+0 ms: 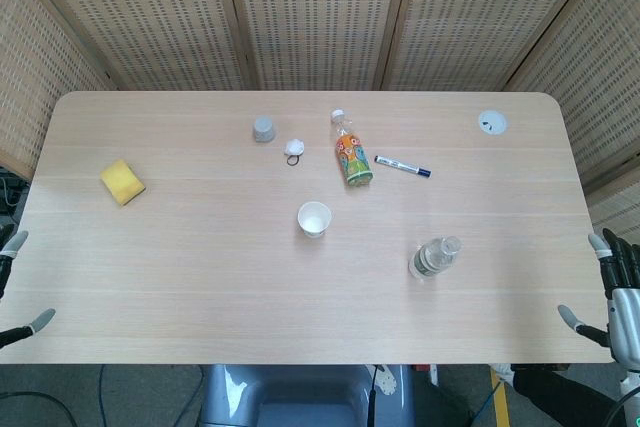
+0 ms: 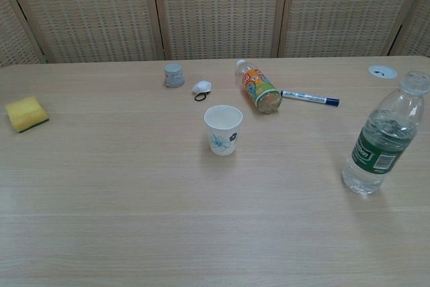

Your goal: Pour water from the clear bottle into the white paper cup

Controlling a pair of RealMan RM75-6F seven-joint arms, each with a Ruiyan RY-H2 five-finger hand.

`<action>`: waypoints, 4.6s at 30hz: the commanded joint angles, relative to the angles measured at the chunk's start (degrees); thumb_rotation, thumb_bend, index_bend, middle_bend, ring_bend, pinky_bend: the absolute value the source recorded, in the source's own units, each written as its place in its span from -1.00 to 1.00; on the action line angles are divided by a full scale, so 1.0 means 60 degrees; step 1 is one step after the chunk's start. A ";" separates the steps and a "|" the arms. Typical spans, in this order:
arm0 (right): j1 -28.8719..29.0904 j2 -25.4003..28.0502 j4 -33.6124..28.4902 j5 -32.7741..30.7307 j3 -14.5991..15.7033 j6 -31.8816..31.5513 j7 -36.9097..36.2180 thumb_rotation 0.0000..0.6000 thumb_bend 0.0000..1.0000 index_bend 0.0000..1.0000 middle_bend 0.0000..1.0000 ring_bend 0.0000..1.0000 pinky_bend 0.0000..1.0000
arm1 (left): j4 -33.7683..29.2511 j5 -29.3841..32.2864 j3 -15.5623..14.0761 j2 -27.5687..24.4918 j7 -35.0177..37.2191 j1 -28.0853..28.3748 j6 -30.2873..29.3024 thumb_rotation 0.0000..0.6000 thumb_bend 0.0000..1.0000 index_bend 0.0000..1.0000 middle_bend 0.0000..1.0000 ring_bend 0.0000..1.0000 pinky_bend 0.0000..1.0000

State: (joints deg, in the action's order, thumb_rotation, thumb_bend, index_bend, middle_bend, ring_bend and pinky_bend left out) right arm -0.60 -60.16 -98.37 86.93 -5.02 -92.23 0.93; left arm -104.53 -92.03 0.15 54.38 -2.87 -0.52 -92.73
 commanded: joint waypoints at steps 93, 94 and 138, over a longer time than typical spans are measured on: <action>0.5687 -0.5185 0.6769 0.0213 0.0546 0.5713 -1.0913 1.00 -0.03 0.14 0.16 -0.15 -0.07 | 0.0109 0.1461 0.0467 0.0130 0.0049 0.0664 0.1256 1.00 -0.96 -1.00 -1.00 -1.00 -1.00; 0.5700 -0.5167 0.6670 0.0119 0.0459 0.5716 -1.0613 1.00 0.00 0.14 0.16 -0.14 -0.03 | 0.0110 0.1460 0.0467 0.0125 0.0066 0.0665 0.1256 1.00 -0.96 -1.00 -1.00 -1.00 -1.00; 0.8428 -0.6465 0.2721 -0.8185 -0.2321 0.4068 0.7434 1.00 0.40 0.19 0.22 0.17 0.25 | 0.0338 0.1989 0.0607 -0.0132 0.0871 0.0912 0.1847 1.00 -0.96 -1.00 -1.00 -1.00 -1.00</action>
State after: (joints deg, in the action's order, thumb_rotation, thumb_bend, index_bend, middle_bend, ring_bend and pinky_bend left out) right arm 49.48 -98.33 -82.46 38.24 -18.79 -67.28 44.78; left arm -102.51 -80.10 3.79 53.58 2.36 4.95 -81.66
